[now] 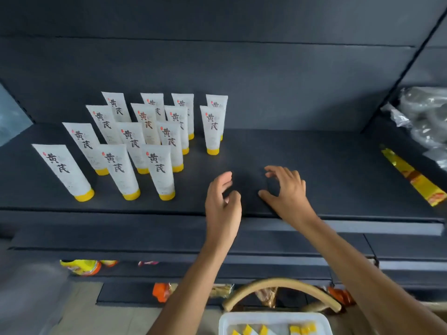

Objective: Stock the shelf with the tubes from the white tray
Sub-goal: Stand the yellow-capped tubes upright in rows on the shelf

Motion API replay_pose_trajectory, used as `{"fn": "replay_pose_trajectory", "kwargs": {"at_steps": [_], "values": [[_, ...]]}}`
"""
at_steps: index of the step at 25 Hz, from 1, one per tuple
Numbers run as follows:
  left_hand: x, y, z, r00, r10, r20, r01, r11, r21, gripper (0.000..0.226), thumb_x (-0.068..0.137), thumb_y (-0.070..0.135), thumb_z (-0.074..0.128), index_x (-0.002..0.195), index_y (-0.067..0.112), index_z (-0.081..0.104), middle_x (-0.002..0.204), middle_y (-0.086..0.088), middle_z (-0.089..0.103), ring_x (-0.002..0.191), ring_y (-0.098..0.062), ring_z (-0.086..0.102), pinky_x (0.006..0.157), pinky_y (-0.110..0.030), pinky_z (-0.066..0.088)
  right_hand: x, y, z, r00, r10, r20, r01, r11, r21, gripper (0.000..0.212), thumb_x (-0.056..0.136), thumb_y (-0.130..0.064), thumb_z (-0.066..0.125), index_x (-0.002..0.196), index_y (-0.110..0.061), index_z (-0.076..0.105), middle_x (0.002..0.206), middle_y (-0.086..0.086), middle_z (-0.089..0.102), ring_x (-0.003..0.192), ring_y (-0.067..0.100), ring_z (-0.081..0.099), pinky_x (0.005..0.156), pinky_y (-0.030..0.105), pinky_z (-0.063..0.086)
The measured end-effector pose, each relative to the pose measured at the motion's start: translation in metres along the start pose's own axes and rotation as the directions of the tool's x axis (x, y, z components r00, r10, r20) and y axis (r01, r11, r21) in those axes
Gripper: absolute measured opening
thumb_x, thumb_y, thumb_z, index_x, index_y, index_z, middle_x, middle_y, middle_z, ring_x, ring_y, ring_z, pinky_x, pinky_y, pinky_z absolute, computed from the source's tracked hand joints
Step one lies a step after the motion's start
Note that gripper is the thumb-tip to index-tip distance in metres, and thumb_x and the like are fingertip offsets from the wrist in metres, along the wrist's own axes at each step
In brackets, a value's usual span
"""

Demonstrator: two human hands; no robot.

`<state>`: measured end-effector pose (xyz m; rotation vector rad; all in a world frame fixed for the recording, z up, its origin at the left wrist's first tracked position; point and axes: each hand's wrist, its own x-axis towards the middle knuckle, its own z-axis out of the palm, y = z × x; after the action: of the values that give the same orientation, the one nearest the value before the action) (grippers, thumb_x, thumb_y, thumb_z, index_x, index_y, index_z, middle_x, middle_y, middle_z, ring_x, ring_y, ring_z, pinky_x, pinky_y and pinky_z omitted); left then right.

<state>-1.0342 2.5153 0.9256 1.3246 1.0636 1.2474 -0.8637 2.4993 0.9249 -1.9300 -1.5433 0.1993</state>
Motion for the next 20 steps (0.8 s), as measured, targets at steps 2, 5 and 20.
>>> {"fn": "replay_pose_trajectory", "kwargs": {"at_steps": [2,5,20], "values": [[-0.039,0.0,0.003,0.99,0.123,0.068,-0.125,0.992,0.03,0.042,0.094,-0.004,0.055,0.131,0.014,0.062,0.131,0.004,0.062,0.125,-0.012,0.059,0.092,-0.02,0.054,-0.039,0.016,-0.022,0.998,-0.001,-0.064,0.001,1.0,0.0,0.053,0.085,-0.028,0.077,0.133,-0.025,0.056,0.122,-0.011,0.059,0.117,0.018,0.047,0.092,0.031,0.026],[-0.101,-0.021,0.009,0.955,0.199,0.218,-0.221,0.972,0.08,0.036,0.092,0.003,0.061,0.127,0.01,0.063,0.126,0.0,0.061,0.117,-0.021,0.062,0.085,-0.021,0.055,-0.108,0.048,-0.051,0.984,0.046,-0.171,-0.047,0.999,-0.001,0.046,0.087,-0.023,0.075,0.129,-0.021,0.058,0.121,-0.006,0.059,0.116,0.022,0.047,0.097,0.038,0.033],[-0.267,-0.303,-0.014,0.742,-0.577,0.341,0.049,0.554,0.831,0.045,0.088,0.029,0.068,0.127,0.01,0.059,0.125,-0.01,0.061,0.119,-0.027,0.057,0.094,-0.036,0.049,-0.401,0.203,0.025,0.812,0.573,-0.112,-0.582,0.81,-0.076,0.044,0.078,-0.008,0.08,0.119,-0.008,0.062,0.112,0.013,0.06,0.104,0.034,0.05,0.088,0.041,0.037]]}}
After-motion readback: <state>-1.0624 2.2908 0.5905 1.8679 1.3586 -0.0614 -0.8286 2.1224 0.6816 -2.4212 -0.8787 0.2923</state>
